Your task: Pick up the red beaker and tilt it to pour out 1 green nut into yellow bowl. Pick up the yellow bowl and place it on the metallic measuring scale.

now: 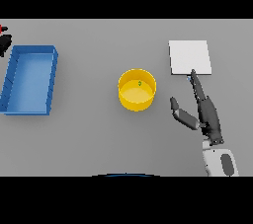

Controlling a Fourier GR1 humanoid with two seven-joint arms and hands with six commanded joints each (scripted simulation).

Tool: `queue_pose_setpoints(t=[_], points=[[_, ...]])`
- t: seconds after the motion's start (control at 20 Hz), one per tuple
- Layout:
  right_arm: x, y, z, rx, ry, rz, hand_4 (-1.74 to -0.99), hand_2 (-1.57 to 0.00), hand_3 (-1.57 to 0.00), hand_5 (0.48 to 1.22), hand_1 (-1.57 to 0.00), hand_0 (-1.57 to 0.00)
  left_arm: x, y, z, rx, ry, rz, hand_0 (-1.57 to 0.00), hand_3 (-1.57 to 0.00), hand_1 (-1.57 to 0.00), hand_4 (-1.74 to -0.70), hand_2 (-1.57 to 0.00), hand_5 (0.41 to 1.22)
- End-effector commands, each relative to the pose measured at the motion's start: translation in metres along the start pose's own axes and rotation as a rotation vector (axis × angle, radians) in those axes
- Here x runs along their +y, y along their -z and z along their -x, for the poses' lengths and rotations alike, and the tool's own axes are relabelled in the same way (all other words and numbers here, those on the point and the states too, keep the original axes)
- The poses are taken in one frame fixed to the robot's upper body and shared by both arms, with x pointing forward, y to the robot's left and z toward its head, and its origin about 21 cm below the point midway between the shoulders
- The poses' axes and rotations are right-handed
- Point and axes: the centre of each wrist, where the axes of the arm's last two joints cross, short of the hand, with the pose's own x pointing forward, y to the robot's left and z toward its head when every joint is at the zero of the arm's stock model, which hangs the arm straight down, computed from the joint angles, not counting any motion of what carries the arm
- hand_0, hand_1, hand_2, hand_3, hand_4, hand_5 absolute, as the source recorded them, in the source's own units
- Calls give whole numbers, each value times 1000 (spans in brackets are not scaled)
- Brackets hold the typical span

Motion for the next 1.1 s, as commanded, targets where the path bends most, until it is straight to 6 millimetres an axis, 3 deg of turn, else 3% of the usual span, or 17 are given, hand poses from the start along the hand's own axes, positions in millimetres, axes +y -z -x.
queue_pose_setpoints(t=[0.0, 0.1, 0.3, 0.35, 0.45, 0.5, 0.55, 0.7, 0.85, 1.05], points=[[4, 2, -2, -4, 12, -6, -1201, 1, 1, 693, 1, 1, -4, -5, 1, 9, -2, -1, -1571, -1393, -1571, -1741, -1571, 1221], [2, 3, 0, 0, 12, 0, -1186, 1, 1, 687, 1, 1, -11, -14, 14, 30, -4, 11, -1571, -1383, -1571, -1741, -1571, 1221], [3, 3, -1, -1, 23, -6, -1168, 1, 1, 679, 1, 1, -14, -26, 28, 82, 3, 87, -1571, -1366, -1571, -1735, -1571, 955], [2, 3, -3, -2, 18, -7, -1165, 1, 1, 678, 1, 1, -13, -29, 31, 85, 31, 121, -1571, -1407, -1571, -1661, -1571, 888], [5, 3, -4, 2, 12, -5, -1163, 1, 1, 671, 1, 1, -8, -39, 28, 24, 81, 200, -1571, -1238, -1545, -1311, -1489, 774], [7, 1, -2, 9, 9, -6, -1159, 1, 1, 669, 1, 1, -6, -41, 32, -13, 115, 238, -1495, -1098, -1380, -1155, -1311, 740], [4, 1, -3, -5, 10, 1, -1161, 1, 1, 669, 1, 1, -3, -43, 34, -47, 116, 287, -1253, -884, -1104, -1031, -1049, 714], [5, -1, -3, -10, 7, -2, -1151, 1, 1, 677, 1, 1, 6, -45, 37, -42, 137, 358, -641, -452, -565, -823, -536, 667], [6, -3, -2, -15, 13, -10, -1148, 1, 1, 688, 1, 1, 4, -41, 42, -41, 222, 350, -328, -231, -289, -750, -274, 647], [1, 1, -3, -1, -1, -12, -1173, 1, 1, 688, 1, 1, -7, -36, 40, -58, 230, 312, -134, -94, -118, -715, -112, 647]])
